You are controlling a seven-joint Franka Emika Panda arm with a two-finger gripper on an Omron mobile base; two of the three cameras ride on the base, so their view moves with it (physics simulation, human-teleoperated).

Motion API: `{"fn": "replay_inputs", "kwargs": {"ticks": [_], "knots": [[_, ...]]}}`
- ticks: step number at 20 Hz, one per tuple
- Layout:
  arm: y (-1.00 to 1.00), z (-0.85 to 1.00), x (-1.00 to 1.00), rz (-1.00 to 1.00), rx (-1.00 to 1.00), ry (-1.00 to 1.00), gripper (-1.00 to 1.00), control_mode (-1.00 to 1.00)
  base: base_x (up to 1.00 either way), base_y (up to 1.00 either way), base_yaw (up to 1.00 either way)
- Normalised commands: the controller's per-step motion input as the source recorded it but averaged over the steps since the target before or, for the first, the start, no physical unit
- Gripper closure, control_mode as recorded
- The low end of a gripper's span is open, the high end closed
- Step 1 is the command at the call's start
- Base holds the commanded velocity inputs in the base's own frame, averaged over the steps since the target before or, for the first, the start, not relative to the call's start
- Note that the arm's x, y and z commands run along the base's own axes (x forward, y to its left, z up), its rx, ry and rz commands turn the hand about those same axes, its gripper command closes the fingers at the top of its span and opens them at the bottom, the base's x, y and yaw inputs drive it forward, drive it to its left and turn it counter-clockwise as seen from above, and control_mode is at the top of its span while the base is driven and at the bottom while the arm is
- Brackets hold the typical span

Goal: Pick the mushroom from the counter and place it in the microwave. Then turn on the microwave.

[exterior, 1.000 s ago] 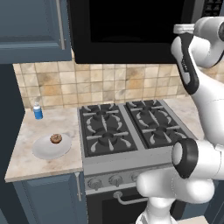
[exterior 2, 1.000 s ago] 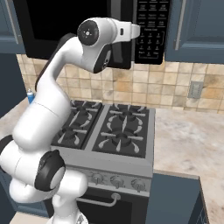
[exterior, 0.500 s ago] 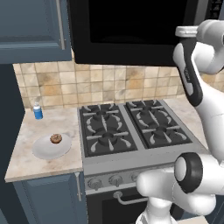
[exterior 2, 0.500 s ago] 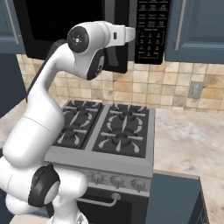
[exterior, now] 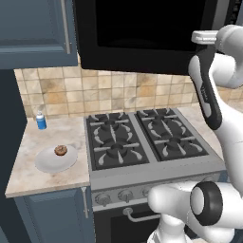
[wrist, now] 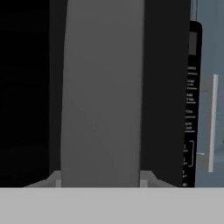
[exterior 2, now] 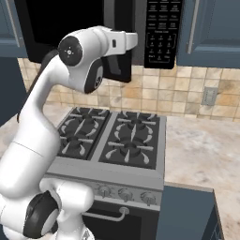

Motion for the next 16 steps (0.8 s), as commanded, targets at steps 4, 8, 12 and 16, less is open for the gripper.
{"fn": "replay_inputs", "kwargs": {"ticks": [4, 8, 12, 16], "knots": [[0.00, 0.00, -0.47, -0.03, 0.00, -0.04, 1.00, -1.00, 0.00, 0.00, 0.00], [0.01, 0.00, -0.35, -0.07, 0.00, 0.00, 1.00, -1.00, 0.00, 0.00, 0.00], [0.03, 0.00, -0.33, -0.10, -0.01, 0.00, 1.00, -1.00, 0.00, 0.00, 0.00], [0.00, 0.00, -0.35, -0.09, 0.00, 0.00, 1.00, -1.00, 0.00, 0.00, 0.00]]}}
